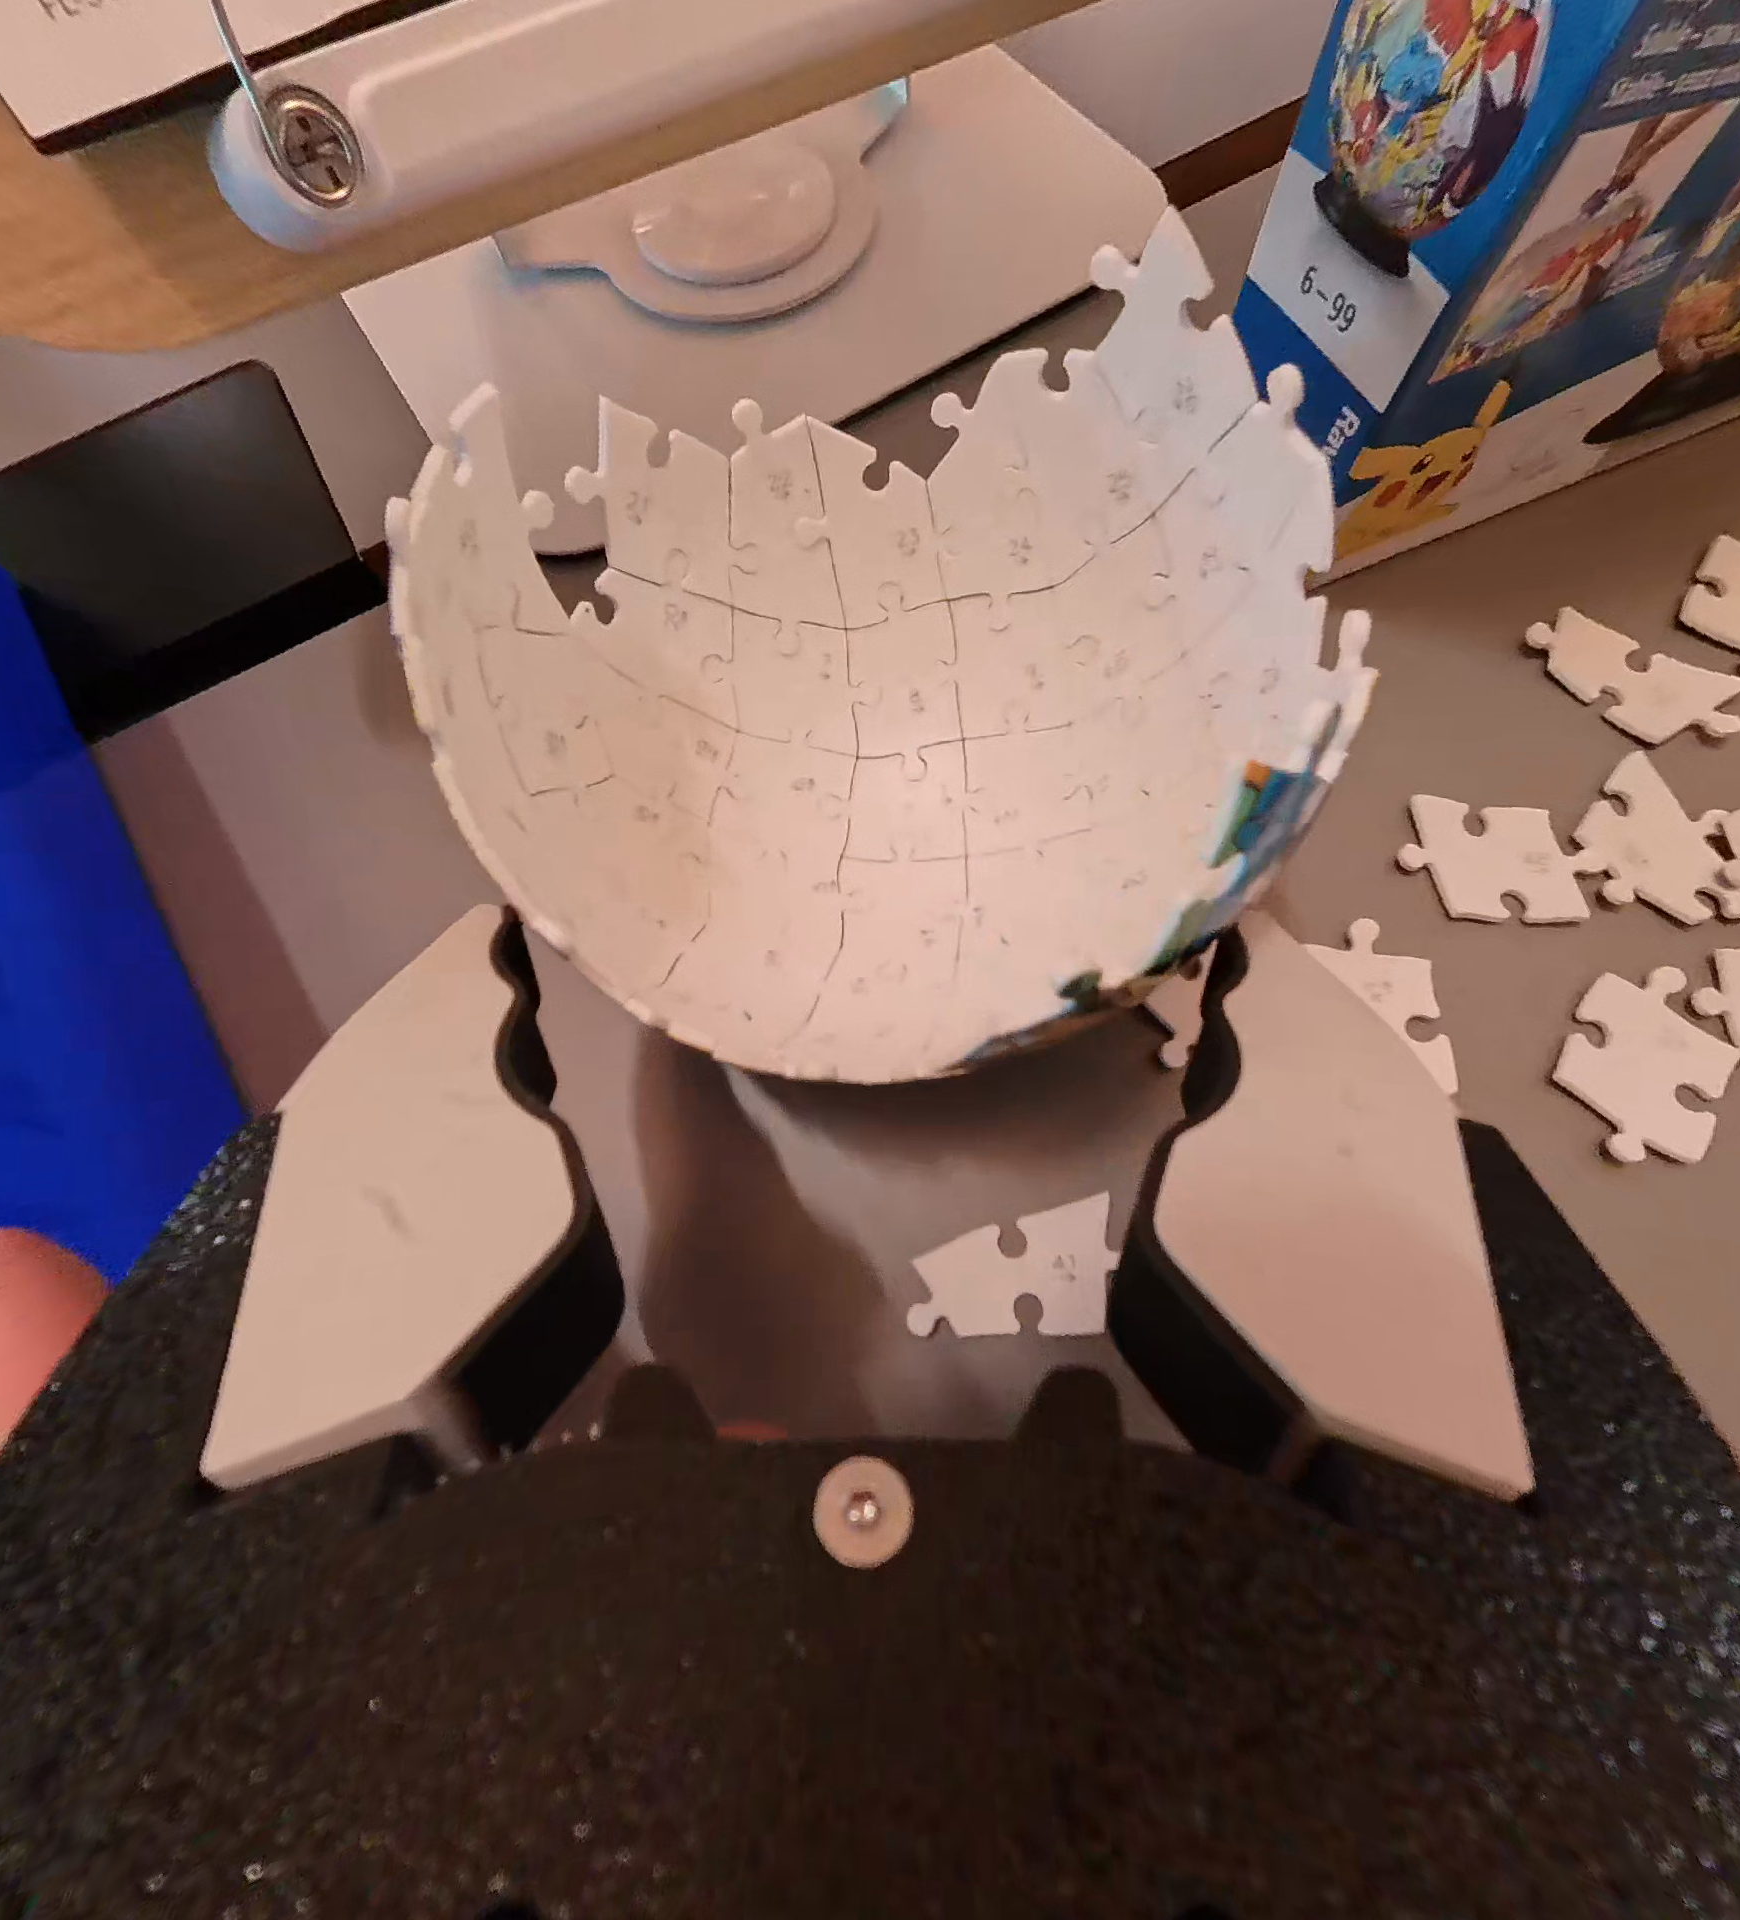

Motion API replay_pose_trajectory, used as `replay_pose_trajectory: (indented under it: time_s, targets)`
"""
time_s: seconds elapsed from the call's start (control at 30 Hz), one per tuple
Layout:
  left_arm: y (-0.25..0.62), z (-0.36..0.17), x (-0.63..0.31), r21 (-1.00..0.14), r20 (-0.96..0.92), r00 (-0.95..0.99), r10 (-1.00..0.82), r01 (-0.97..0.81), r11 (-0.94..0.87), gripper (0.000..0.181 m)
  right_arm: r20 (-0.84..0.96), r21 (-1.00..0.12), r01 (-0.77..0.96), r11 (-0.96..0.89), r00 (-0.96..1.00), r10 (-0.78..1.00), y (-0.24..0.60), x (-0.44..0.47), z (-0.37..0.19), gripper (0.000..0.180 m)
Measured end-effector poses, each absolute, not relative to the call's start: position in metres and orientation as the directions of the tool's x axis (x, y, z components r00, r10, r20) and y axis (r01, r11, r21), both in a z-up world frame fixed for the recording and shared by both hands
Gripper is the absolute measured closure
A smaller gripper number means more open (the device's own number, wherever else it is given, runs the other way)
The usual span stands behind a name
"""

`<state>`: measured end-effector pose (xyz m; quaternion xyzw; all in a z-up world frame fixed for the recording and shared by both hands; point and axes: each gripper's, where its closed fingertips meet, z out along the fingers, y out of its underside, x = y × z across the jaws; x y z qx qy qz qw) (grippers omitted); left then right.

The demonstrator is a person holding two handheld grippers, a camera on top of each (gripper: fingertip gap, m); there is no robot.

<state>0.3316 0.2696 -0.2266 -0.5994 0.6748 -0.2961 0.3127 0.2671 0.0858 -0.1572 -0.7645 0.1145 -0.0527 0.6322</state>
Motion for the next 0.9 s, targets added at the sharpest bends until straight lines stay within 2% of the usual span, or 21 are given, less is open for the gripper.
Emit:
replay_pose_trajectory:
  time_s: [0.13, 0.33, 0.4, 0.5, 0.6, 0.73, 0.9]
  targets:
    - [0.269, -0.228, 0.324, -0.77, -0.052, -0.106, -0.993, -0.628, 0.107, 0.069, -0.1, -0.98, -0.136, -0.144, 0.968, -0.232, 0.084, 0.265, -0.153, 0.056]
    - [0.268, -0.224, 0.297, -0.746, -0.022, -0.131, -0.991, -0.658, 0.104, 0.07, -0.146, -0.964, -0.181, -0.197, 0.973, -0.18, 0.091, 0.258, -0.16, 0.056]
    - [0.27, -0.221, 0.29, -0.755, -0.004, -0.106, -0.994, -0.652, 0.072, 0.079, -0.167, -0.953, -0.205, -0.224, 0.97, -0.178, 0.095, 0.261, -0.165, 0.056]
    - [0.261, -0.219, 0.288, -0.792, 0.052, -0.155, -0.987, -0.609, 0.054, 0.075, -0.235, -0.921, -0.274, -0.279, 0.958, -0.165, 0.111, 0.266, -0.168, 0.055]
    - [0.27, -0.222, 0.294, -0.791, 0.018, -0.105, -0.994, -0.61, 0.05, 0.074, -0.201, -0.915, -0.247, -0.32, 0.965, -0.169, 0.139, 0.28, -0.167, 0.055]
    - [0.263, -0.217, 0.305, -0.813, 0.021, -0.13, -0.991, -0.579, 0.059, 0.074, -0.199, -0.87, -0.256, -0.422, 0.964, -0.175, 0.173, 0.304, -0.184, 0.059]
    - [0.27, -0.226, 0.315, -0.791, -0.082, -0.153, -0.985, -0.591, 0.158, 0.074, -0.202, -0.881, -0.244, -0.406, 0.969, -0.142, 0.2, 0.324, -0.186, 0.06]
